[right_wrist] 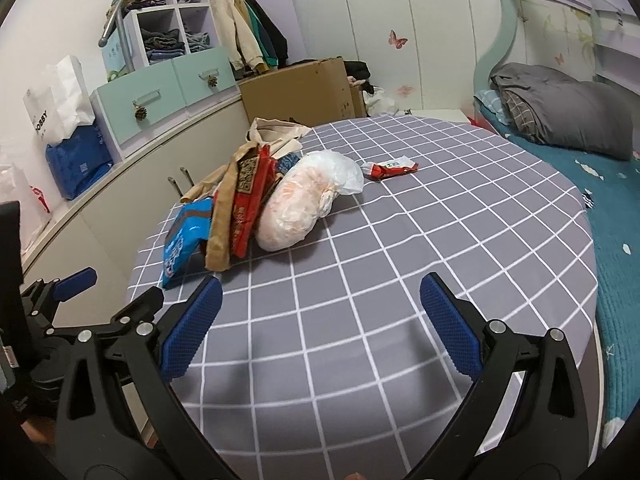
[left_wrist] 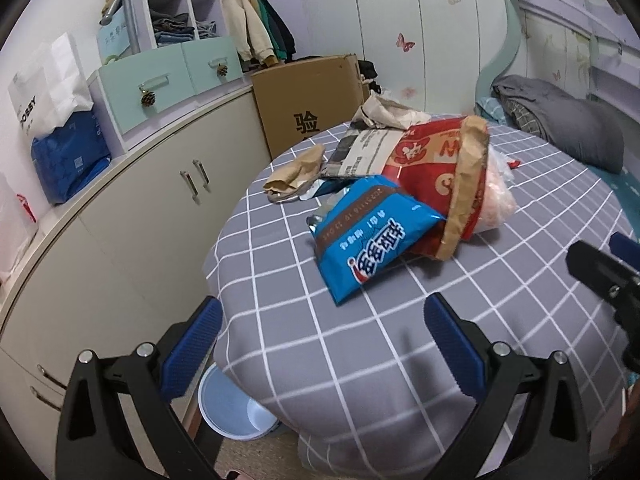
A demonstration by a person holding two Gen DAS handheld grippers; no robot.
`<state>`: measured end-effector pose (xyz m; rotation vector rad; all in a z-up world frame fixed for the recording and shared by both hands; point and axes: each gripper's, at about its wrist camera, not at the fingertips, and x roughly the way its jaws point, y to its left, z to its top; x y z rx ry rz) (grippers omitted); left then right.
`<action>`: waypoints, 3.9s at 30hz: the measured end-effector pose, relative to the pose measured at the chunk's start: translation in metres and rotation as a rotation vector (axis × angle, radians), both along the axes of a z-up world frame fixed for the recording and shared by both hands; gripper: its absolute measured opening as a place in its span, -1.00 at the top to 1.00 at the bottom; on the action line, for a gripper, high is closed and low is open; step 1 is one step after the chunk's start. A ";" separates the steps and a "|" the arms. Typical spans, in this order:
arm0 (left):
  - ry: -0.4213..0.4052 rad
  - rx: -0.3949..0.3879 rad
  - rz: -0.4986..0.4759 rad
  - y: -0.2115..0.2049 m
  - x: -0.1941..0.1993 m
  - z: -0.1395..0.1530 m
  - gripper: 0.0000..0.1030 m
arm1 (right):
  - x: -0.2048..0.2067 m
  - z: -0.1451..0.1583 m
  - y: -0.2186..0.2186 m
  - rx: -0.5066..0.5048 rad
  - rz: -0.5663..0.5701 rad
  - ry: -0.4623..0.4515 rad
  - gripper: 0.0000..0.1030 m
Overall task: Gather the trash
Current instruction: 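Grasp the blue snack bag with the left tool while the right tool grasps the red paper bag, then carry both bags to the blue wastebasket and open both tools to drop them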
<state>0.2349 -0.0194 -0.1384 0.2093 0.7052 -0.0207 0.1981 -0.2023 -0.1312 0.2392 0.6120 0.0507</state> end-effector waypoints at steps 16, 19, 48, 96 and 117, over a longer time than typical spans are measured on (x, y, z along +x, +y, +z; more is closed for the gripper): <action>0.085 -0.033 -0.109 -0.010 0.052 -0.021 0.56 | 0.043 0.013 0.003 0.016 0.020 -0.021 -0.88; 0.075 -0.093 -0.135 -0.002 0.045 -0.017 0.89 | 0.054 0.021 0.004 0.045 0.050 -0.042 -0.88; -0.035 -0.408 -0.013 0.120 -0.034 0.020 0.95 | 0.045 0.073 0.078 0.024 0.257 -0.147 0.43; 0.378 -0.496 0.600 0.377 0.018 -0.234 -0.42 | 0.119 -0.180 0.397 -0.221 0.638 0.260 0.43; 0.178 -0.452 0.665 0.380 -0.027 -0.148 -0.48 | 0.091 -0.098 0.403 -0.177 0.623 0.057 -0.29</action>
